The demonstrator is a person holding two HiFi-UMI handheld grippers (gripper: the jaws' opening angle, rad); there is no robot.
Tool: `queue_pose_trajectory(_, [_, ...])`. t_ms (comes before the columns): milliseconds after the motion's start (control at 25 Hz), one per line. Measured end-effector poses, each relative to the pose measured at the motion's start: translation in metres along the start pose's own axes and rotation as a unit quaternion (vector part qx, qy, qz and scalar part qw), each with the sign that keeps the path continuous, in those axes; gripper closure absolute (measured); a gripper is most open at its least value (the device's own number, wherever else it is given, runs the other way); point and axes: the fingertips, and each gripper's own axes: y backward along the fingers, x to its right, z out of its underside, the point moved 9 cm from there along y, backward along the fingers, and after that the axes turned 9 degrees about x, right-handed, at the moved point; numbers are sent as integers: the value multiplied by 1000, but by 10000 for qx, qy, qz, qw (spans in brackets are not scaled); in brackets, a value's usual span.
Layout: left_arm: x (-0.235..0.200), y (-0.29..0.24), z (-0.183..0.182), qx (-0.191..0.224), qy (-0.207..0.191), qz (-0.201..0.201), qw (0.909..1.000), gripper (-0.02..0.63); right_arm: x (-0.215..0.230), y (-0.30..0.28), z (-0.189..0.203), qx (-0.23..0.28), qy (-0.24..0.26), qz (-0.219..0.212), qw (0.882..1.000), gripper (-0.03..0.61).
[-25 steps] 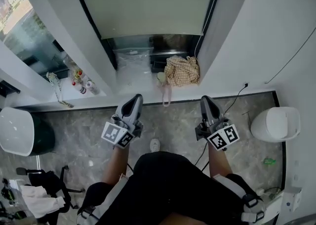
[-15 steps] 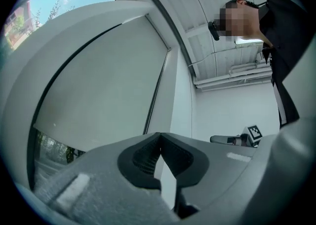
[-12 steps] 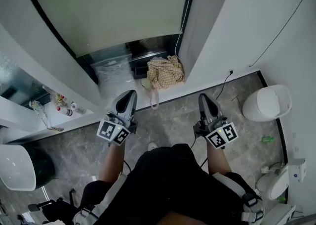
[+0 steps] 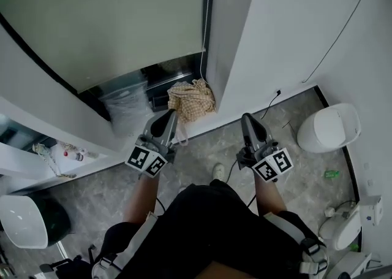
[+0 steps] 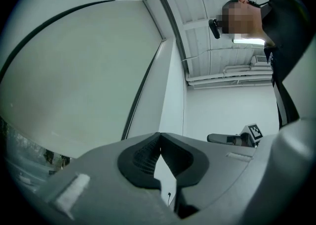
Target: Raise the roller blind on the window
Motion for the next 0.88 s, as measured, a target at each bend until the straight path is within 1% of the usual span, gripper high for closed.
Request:
queue_pose_trajectory(160, [4, -37, 9, 18, -26, -43, 10000, 615, 36, -25, -8, 62, -25, -304, 9995, 574])
queue_pose_trajectory(280, [2, -62, 18, -29, -74, -135, 9999, 615, 62, -37, -7, 66, -243, -458, 9986, 573])
queue_pose_trajectory(360, [3, -78, 22, 20, -131, -204, 9997, 615, 75, -41, -6, -31, -321, -594, 9977, 574])
queue_pose_trajectory(520, [2, -113, 32, 10, -296, -154, 9994, 615, 97, -52, -9, -142, -249, -802, 9964, 574])
queue_pose_trajectory(640, [-1, -136, 38, -5, -317, -97, 9995, 615, 107, -58, -14, -122, -145, -848, 9962, 573])
queue_pose_trajectory(760, [-9, -148, 42, 15, -270, -24, 9996, 614, 106, -64, -10, -142, -14, -852, 9963, 573])
queue_pose_trajectory(880, [-14, -163, 46, -10, -245, 251, 9994, 614, 105, -73, -6, -126, 56, -740, 9972, 574])
